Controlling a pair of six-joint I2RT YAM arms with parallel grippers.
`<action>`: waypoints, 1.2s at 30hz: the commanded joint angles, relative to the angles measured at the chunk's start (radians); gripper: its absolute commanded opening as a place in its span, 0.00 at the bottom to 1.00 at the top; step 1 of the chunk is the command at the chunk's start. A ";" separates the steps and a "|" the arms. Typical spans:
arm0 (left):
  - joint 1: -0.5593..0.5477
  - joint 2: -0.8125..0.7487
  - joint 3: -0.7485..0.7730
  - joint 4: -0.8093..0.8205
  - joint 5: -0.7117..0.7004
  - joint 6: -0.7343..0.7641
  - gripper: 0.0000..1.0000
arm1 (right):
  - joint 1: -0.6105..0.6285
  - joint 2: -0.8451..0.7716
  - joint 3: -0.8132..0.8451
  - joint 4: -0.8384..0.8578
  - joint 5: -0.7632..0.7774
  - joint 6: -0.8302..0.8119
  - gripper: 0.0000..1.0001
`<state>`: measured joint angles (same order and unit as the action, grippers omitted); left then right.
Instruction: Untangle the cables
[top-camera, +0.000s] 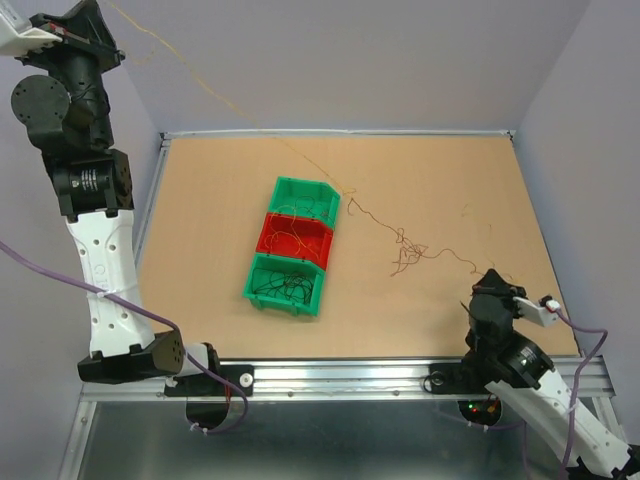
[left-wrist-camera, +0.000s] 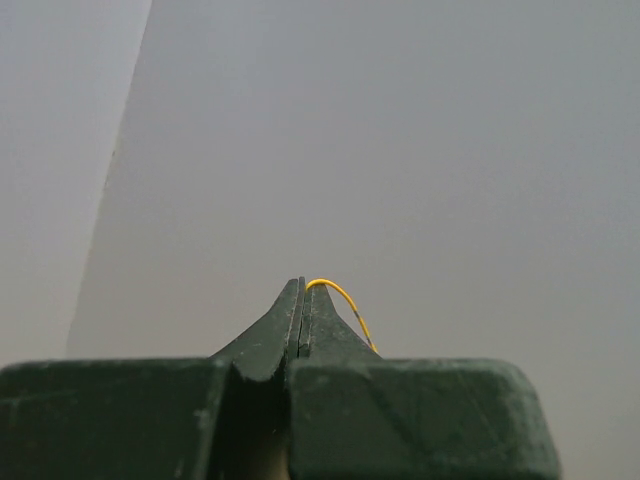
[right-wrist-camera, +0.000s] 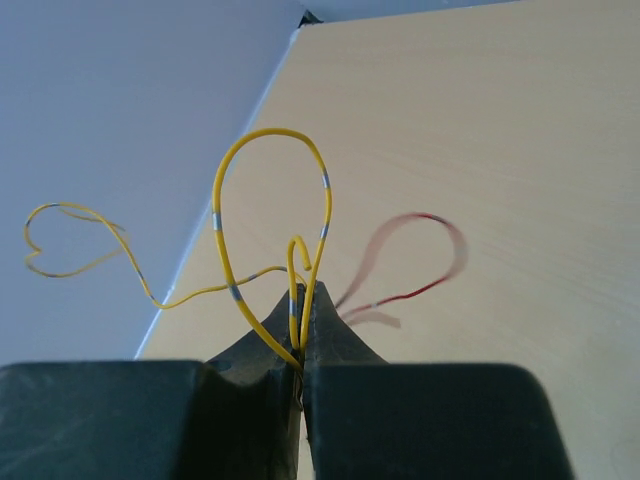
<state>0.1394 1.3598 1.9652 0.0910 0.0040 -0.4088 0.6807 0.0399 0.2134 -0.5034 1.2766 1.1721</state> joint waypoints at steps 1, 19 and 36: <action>0.003 -0.063 -0.096 0.209 0.066 -0.103 0.00 | -0.006 0.006 0.096 -0.230 0.113 0.232 0.01; -0.465 -0.073 -0.174 0.348 0.513 0.093 0.00 | -0.004 0.313 0.030 0.847 -0.873 -0.874 0.98; -0.590 -0.016 -0.048 0.314 0.481 0.105 0.00 | -0.003 1.071 0.412 1.359 -1.597 -1.112 0.99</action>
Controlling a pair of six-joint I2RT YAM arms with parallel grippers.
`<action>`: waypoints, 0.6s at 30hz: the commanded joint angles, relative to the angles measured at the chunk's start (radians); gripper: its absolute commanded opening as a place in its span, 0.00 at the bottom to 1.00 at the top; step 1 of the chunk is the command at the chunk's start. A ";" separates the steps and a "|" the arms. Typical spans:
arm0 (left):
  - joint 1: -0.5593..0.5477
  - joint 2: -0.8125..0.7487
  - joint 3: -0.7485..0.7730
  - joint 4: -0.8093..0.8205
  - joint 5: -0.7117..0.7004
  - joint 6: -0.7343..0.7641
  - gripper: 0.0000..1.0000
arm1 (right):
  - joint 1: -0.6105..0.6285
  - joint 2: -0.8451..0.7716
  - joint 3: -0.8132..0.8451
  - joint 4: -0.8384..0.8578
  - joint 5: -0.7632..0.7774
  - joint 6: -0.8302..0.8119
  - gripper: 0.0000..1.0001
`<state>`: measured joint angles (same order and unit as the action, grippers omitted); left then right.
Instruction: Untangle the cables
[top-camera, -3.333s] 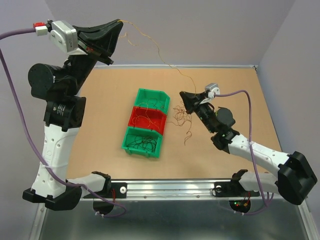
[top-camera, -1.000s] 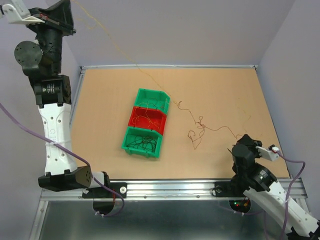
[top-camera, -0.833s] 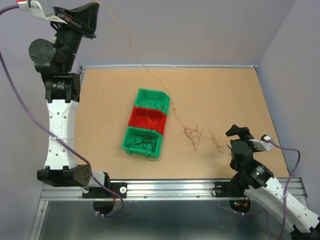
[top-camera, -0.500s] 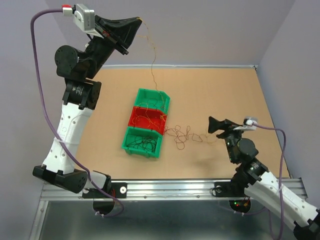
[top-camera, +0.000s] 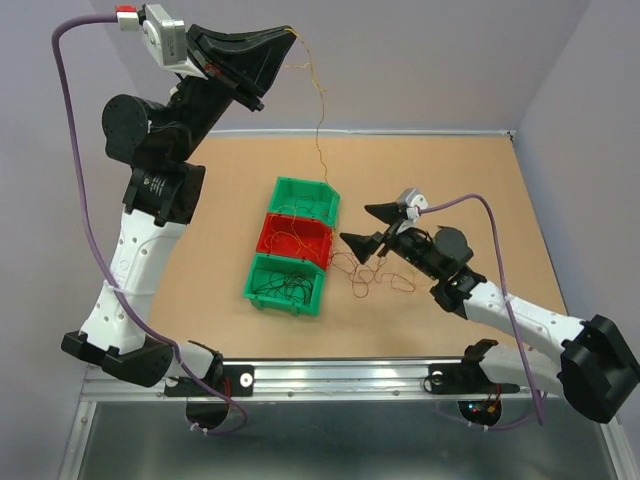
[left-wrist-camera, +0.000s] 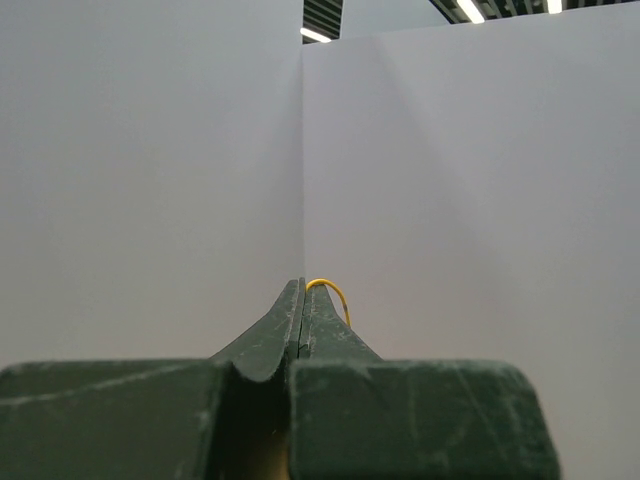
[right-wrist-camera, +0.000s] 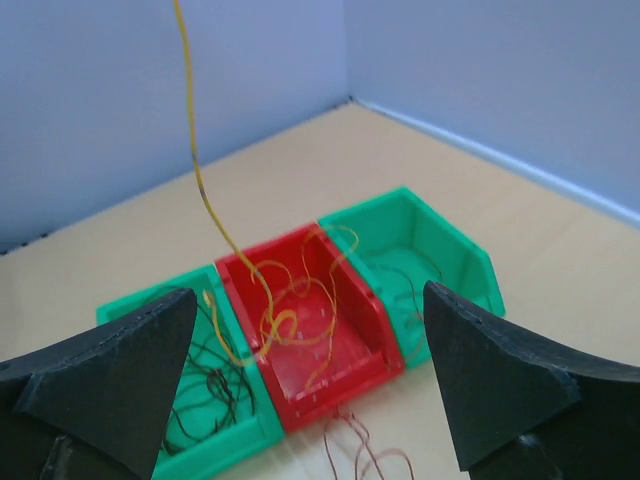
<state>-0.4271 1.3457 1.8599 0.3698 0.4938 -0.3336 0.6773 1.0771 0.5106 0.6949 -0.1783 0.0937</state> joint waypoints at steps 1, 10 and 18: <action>-0.028 0.001 0.061 0.028 -0.014 0.031 0.00 | 0.001 0.043 0.129 0.164 -0.159 -0.034 0.99; -0.085 0.035 0.128 0.021 -0.038 0.045 0.00 | 0.001 0.257 0.322 0.163 -0.185 -0.012 0.74; -0.116 0.179 0.373 -0.037 -0.081 0.047 0.00 | 0.001 0.463 0.361 0.198 -0.100 0.050 0.42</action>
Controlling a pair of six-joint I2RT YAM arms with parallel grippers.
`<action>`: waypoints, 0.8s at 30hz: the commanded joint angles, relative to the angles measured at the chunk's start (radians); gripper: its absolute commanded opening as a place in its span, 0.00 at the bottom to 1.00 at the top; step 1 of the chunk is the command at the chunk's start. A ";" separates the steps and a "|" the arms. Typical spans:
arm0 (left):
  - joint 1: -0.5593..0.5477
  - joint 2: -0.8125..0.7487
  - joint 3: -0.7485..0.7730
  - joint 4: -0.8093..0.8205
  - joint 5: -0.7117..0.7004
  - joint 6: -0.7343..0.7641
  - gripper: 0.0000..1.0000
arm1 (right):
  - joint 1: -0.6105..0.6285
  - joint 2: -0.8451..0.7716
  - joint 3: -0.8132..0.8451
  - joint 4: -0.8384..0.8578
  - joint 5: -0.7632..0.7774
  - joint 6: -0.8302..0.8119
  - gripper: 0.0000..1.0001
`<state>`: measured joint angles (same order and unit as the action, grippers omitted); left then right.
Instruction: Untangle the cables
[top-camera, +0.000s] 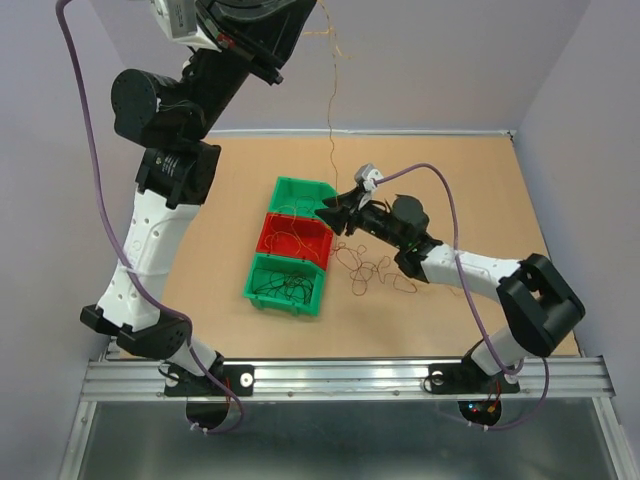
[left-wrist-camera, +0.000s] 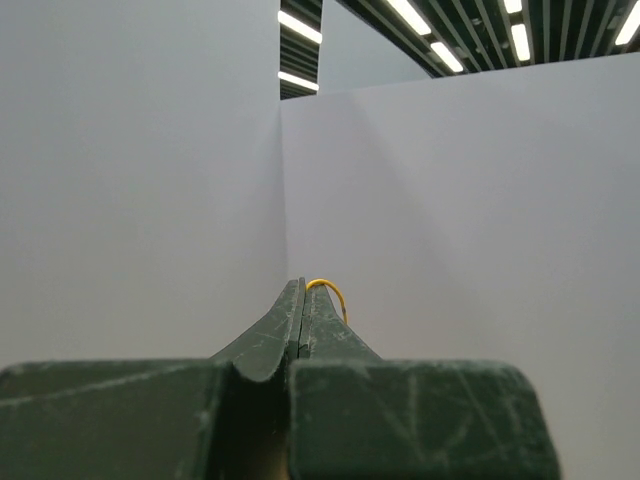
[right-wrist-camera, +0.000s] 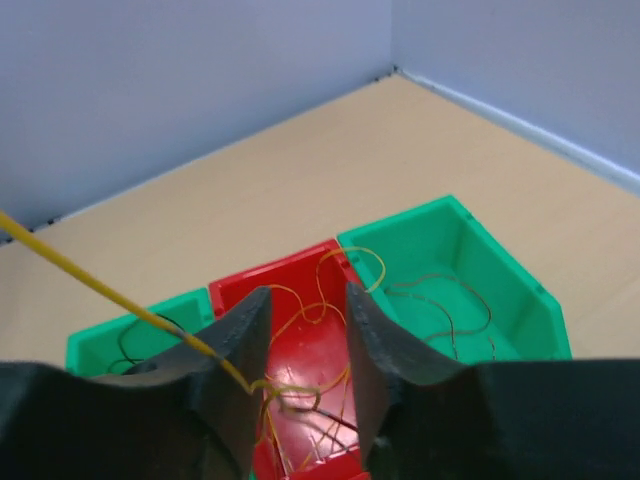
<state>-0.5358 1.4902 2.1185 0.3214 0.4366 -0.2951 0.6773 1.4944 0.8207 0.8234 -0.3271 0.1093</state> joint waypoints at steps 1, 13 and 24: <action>-0.009 0.042 0.156 0.007 -0.032 0.010 0.00 | 0.001 0.056 0.041 0.077 0.069 0.041 0.37; -0.009 0.001 0.236 0.010 -0.203 0.105 0.00 | -0.005 0.069 -0.353 0.240 0.549 0.158 0.05; -0.009 -0.013 0.147 -0.030 -0.312 0.165 0.00 | -0.068 -0.169 -0.655 0.195 0.829 0.358 0.01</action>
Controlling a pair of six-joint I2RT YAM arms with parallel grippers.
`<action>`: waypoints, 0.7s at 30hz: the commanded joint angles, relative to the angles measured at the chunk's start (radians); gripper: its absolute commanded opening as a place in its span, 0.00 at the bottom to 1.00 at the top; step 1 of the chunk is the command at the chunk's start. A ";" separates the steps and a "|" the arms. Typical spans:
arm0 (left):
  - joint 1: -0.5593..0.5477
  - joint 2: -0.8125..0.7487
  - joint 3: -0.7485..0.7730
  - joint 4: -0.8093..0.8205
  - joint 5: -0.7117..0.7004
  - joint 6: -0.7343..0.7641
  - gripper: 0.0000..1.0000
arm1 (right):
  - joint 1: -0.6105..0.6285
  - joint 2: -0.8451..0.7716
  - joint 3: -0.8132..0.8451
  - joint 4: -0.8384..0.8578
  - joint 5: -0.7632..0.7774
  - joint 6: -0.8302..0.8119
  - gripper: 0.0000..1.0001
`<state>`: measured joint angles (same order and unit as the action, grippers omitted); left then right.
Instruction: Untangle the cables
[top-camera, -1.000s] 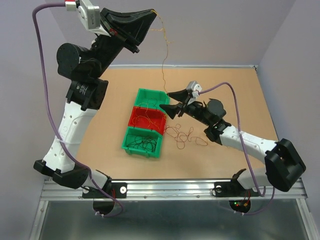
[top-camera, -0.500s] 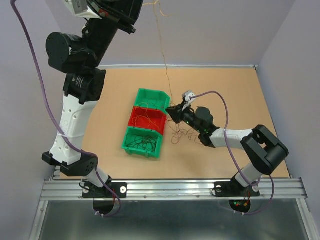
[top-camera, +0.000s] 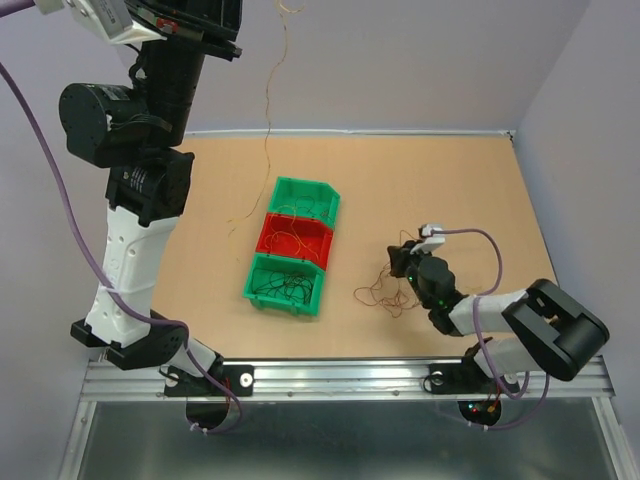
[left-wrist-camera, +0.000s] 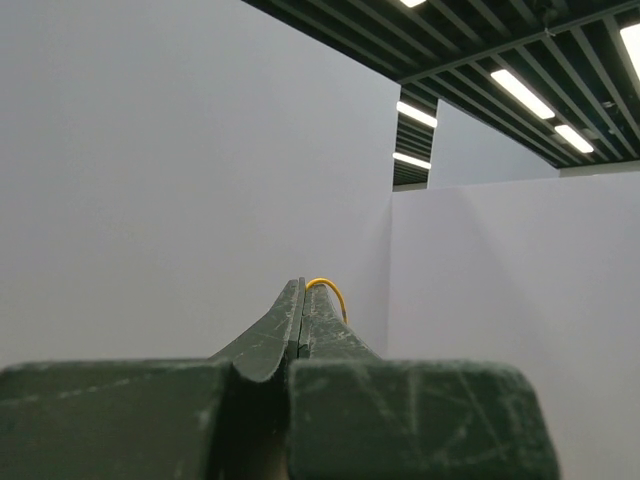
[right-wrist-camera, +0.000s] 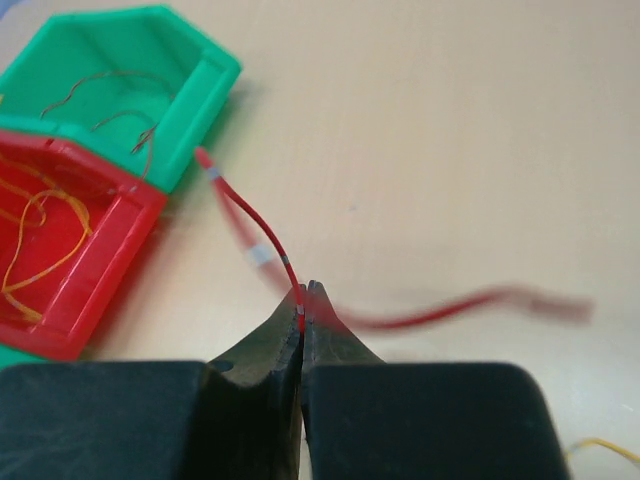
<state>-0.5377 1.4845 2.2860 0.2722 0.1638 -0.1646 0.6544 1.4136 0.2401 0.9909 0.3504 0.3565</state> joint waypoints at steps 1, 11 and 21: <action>-0.005 -0.007 -0.028 0.015 -0.037 0.036 0.00 | -0.059 -0.108 -0.084 0.011 0.147 0.120 0.01; -0.007 -0.087 -0.293 0.133 -0.047 0.085 0.00 | -0.068 -0.468 -0.093 -0.239 0.079 0.085 0.90; -0.004 -0.095 -0.468 0.223 -0.079 0.149 0.00 | -0.068 -0.555 0.100 -0.357 -0.192 -0.086 0.96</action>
<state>-0.5373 1.4361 1.8450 0.3630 0.0959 -0.0559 0.5884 0.8215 0.1902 0.6254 0.3195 0.3714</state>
